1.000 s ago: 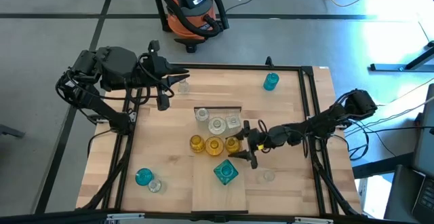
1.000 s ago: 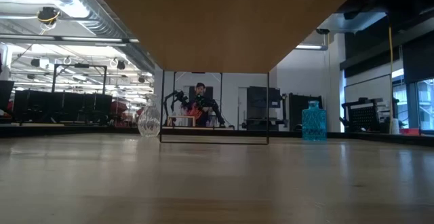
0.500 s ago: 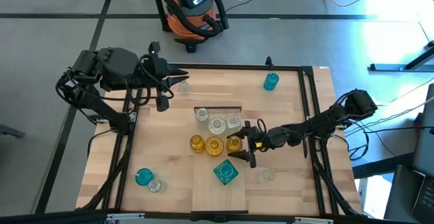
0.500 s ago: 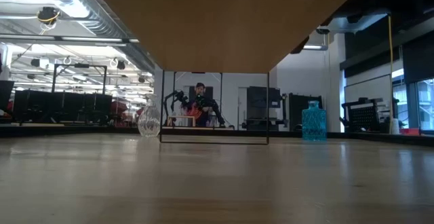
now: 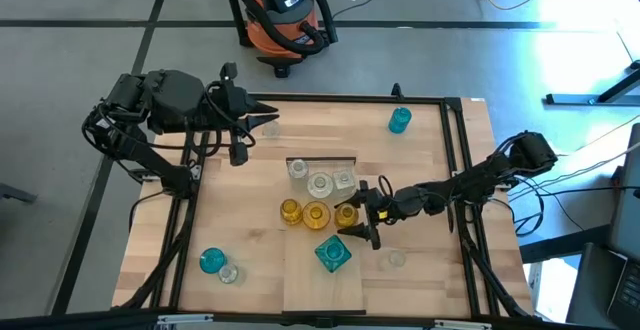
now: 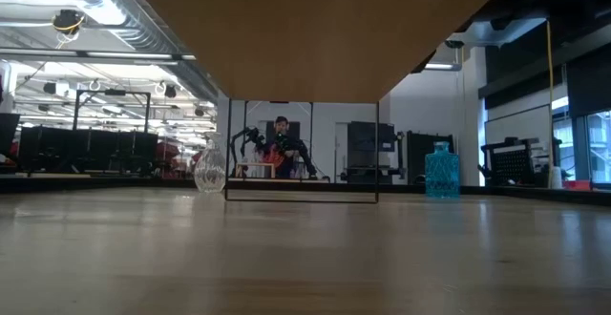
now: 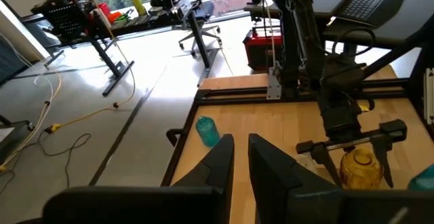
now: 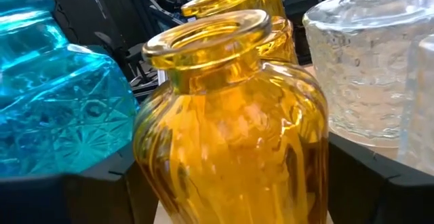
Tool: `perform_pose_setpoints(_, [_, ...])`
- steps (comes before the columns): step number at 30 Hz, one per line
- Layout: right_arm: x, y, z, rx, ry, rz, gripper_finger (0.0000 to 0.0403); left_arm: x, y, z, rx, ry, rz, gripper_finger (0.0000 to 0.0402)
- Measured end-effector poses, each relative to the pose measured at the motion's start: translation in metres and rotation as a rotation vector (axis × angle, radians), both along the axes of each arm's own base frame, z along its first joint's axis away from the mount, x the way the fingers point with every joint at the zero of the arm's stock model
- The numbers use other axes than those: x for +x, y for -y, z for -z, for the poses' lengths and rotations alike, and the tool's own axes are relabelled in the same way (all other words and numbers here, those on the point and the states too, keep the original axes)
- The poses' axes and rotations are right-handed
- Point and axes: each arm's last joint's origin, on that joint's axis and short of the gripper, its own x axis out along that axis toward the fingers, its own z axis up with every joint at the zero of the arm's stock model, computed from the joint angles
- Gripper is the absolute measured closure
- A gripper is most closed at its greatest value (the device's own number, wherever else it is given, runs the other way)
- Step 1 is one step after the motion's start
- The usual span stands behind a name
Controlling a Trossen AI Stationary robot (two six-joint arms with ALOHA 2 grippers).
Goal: Sort vases onto shelf
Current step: Put the yellow vase on the shelf align with the other yellow vases
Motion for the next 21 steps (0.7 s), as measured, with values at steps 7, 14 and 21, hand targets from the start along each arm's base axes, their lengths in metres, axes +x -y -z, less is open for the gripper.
perform_pose_setpoints(7, [-0.0001, -0.0001, 0.0007, 0.017, -0.014, -0.014, 0.0107, 0.0, 0.0, -0.0001, 0.0, 0.001, 0.0, 0.0365])
perform_pose_setpoints(14, [-0.0001, -0.0001, 0.0009, 0.018, -0.013, -0.013, 0.0107, 0.0001, 0.0, -0.0002, 0.0, 0.002, 0.0, 0.0365])
perform_pose_setpoints(21, [0.0, 0.0001, -0.0001, 0.025, 0.008, -0.005, 0.0107, 0.0001, 0.0, -0.0002, -0.001, 0.003, 0.0, 0.0365])
